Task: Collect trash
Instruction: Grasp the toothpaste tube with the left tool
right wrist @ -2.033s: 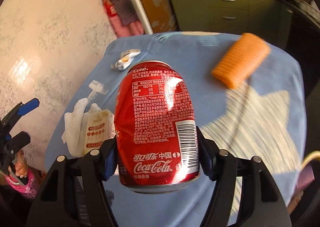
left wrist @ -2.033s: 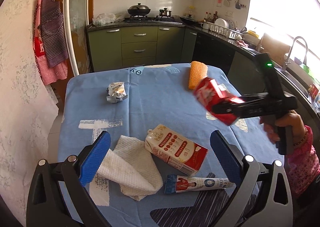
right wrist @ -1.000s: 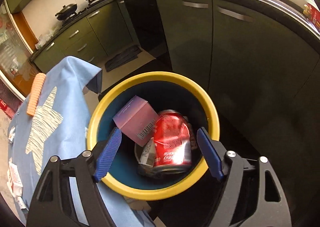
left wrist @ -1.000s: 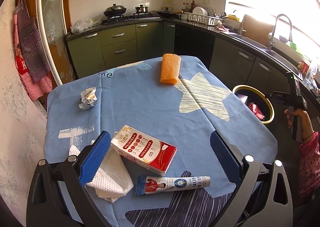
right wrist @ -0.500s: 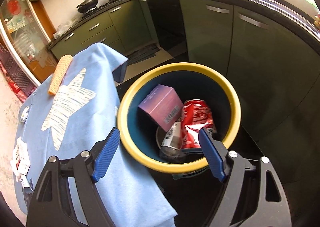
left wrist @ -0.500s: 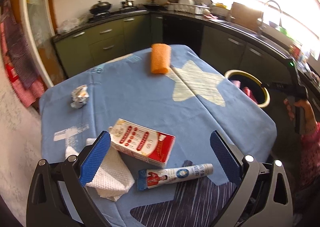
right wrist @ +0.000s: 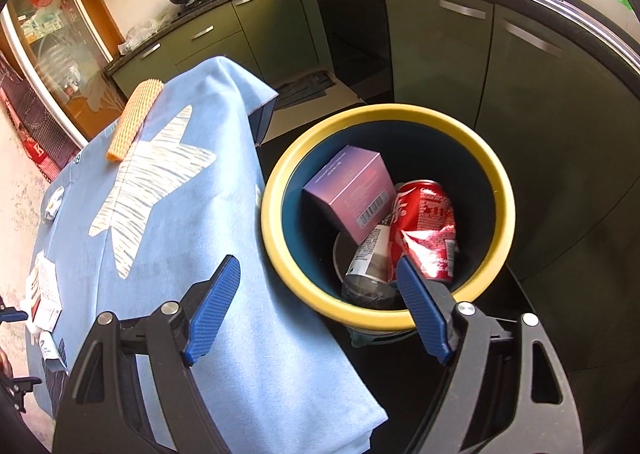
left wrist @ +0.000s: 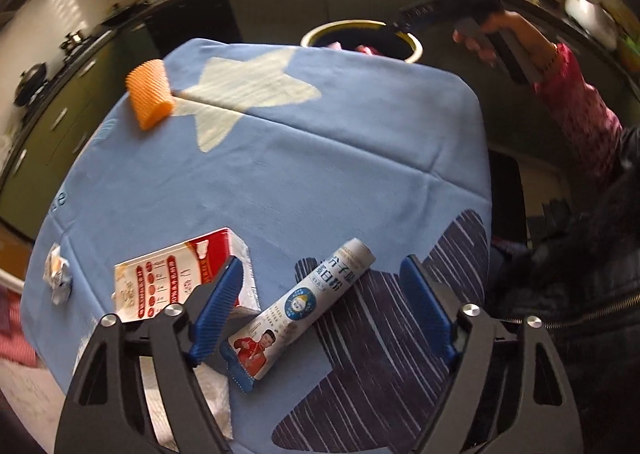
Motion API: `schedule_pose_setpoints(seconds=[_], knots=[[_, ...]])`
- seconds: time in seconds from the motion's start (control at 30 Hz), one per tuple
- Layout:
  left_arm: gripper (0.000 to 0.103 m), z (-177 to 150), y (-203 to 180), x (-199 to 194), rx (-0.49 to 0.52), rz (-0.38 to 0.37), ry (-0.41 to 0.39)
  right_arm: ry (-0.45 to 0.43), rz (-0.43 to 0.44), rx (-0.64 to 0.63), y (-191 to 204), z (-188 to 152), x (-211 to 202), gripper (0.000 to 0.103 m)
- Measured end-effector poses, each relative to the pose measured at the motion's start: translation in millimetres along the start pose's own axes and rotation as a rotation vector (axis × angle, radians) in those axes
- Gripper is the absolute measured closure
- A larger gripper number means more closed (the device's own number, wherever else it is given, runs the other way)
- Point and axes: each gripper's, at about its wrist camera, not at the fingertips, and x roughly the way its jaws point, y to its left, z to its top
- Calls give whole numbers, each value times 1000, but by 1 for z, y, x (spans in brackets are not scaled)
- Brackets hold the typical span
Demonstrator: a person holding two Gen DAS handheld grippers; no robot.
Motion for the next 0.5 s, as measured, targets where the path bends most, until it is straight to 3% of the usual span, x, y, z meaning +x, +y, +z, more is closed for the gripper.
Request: schedule_pose_setpoints(seconds=[0.23,0.5], knots=[[34,-2,-4,10,121,-104,42,15,5,-16,9,-3,2,27],[42,-3,12,30,164,-130,123,24,14,-34,16,-5,1,27]])
